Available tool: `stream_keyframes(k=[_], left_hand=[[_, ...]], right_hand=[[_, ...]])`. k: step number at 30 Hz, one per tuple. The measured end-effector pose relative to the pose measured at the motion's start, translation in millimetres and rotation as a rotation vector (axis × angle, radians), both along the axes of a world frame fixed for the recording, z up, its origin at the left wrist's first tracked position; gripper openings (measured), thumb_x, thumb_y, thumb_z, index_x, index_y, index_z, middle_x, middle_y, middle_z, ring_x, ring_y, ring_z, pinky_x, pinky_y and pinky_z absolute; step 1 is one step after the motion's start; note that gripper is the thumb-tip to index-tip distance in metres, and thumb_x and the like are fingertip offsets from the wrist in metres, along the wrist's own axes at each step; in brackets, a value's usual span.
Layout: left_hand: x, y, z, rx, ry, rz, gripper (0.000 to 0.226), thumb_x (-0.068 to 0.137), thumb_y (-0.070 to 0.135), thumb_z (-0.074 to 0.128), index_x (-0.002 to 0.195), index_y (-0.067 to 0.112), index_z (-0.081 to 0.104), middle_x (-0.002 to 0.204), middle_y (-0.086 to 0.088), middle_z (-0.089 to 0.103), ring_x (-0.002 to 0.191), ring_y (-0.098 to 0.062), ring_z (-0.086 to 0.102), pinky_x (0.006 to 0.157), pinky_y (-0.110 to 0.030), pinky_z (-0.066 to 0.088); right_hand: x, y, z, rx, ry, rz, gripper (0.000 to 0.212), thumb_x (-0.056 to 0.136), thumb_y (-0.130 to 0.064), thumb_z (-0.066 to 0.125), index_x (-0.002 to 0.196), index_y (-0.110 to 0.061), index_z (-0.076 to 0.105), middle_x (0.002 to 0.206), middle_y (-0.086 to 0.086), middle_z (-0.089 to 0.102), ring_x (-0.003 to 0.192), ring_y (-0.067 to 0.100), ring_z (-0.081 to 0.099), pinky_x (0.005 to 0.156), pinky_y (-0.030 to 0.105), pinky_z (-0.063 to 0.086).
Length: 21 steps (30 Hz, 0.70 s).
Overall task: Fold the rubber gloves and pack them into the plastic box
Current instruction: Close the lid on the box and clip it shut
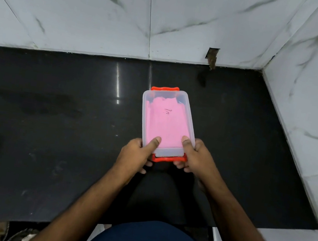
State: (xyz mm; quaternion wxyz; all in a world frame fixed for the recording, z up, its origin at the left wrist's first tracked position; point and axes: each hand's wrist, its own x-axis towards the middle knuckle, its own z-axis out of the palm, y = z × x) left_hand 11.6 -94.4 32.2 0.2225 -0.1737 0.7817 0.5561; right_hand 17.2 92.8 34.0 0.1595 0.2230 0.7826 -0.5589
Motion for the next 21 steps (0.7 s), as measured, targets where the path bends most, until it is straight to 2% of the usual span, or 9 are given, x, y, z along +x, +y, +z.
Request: stream_keyframes(k=[2, 5, 8, 11, 13, 15, 17, 19, 21], left_hand=[[1.0, 1.4, 3.0, 0.230, -0.078, 0.061, 0.049, 0.098, 0.053, 0.062, 0.117, 0.008, 0.066, 0.088, -0.015, 0.082, 0.074, -0.029, 0.080, 0.050, -0.028, 0.056], [1.6, 4.7, 3.9, 0.355, -0.039, 0.099, 0.043, 0.100, 0.046, 0.063, 0.126, 0.012, 0.058, 0.085, -0.020, 0.081, 0.060, -0.023, 0.076, 0.046, -0.025, 0.055], [1.0, 6.4, 4.8, 0.332, -0.008, 0.095, 0.039, 0.101, 0.043, 0.063, 0.128, 0.017, 0.055, 0.080, -0.019, 0.080, 0.050, -0.019, 0.071, 0.042, -0.023, 0.052], [-0.8, 4.2, 6.7, 0.289, 0.002, 0.050, 0.038, 0.103, 0.044, 0.060, 0.131, 0.019, 0.053, 0.079, -0.017, 0.080, 0.051, -0.020, 0.072, 0.042, -0.024, 0.052], [-3.7, 2.9, 9.6, 0.270, -0.014, 0.002, 0.038, 0.105, 0.043, 0.057, 0.132, 0.018, 0.051, 0.080, -0.019, 0.080, 0.052, -0.021, 0.072, 0.043, -0.025, 0.053], [-6.1, 1.6, 13.8, 0.246, -0.036, -0.041, 0.037, 0.106, 0.042, 0.054, 0.133, 0.017, 0.050, 0.080, -0.019, 0.080, 0.053, -0.021, 0.073, 0.043, -0.026, 0.055], [-8.0, 0.1, 19.5, 0.234, -0.057, -0.070, 0.037, 0.107, 0.042, 0.052, 0.134, 0.016, 0.049, 0.080, -0.020, 0.080, 0.056, -0.023, 0.075, 0.045, -0.027, 0.057], [-9.4, -0.8, 23.7, 0.226, -0.076, -0.092, 0.038, 0.108, 0.043, 0.050, 0.134, 0.016, 0.048, 0.080, -0.020, 0.080, 0.062, -0.028, 0.078, 0.048, -0.029, 0.059], [-10.6, 0.2, 26.5, 0.195, -0.081, -0.115, 0.040, 0.108, 0.044, 0.048, 0.135, 0.015, 0.046, 0.081, -0.019, 0.080, 0.067, -0.031, 0.079, 0.050, -0.030, 0.059]], right_hand=[[1.8, -0.3, 1.2, 0.072, 0.045, 0.019, 0.037, 0.101, -0.057, 0.043, 0.107, -0.023, 0.054, 0.057, -0.002, 0.067, 0.047, 0.009, 0.063, 0.045, 0.022, 0.046], [8.2, 2.1, 2.4, 0.077, 0.094, 0.050, 0.038, 0.101, -0.058, 0.044, 0.119, -0.025, 0.051, 0.063, -0.001, 0.072, 0.055, 0.010, 0.070, 0.054, 0.026, 0.052], [21.5, 7.9, -2.7, 0.329, 0.277, 0.251, 0.070, 0.094, -0.066, 0.048, 0.146, -0.022, 0.034, 0.099, -0.006, 0.073, 0.087, 0.010, 0.071, 0.075, 0.032, 0.058], [25.9, 15.7, -7.2, 0.726, 0.404, 0.402, 0.105, 0.083, -0.085, 0.043, 0.157, -0.015, 0.019, 0.134, 0.002, 0.047, 0.117, 0.015, 0.050, 0.091, 0.036, 0.053], [20.0, 20.4, -7.9, 0.824, 0.483, 0.459, 0.110, 0.082, -0.087, 0.037, 0.157, -0.010, 0.018, 0.146, 0.008, 0.037, 0.127, 0.020, 0.043, 0.101, 0.038, 0.049], [15.2, 20.1, -9.6, 0.800, 0.509, 0.507, 0.107, 0.083, -0.083, 0.034, 0.159, -0.010, 0.013, 0.159, 0.012, 0.026, 0.137, 0.025, 0.040, 0.108, 0.041, 0.045], [14.8, 16.7, -12.2, 0.689, 0.498, 0.496, 0.105, 0.083, -0.082, 0.033, 0.160, -0.014, 0.008, 0.163, 0.007, 0.018, 0.132, 0.024, 0.049, 0.103, 0.040, 0.050], [16.9, 13.8, -15.2, 0.554, 0.506, 0.409, 0.104, 0.083, -0.079, 0.046, 0.160, -0.019, 0.008, 0.159, 0.001, 0.025, 0.125, 0.019, 0.053, 0.097, 0.040, 0.054], [19.6, 13.0, -18.7, 0.422, 0.499, 0.302, 0.101, 0.083, -0.066, 0.064, 0.159, -0.022, 0.013, 0.152, -0.003, 0.034, 0.127, 0.014, 0.050, 0.099, 0.042, 0.053]])
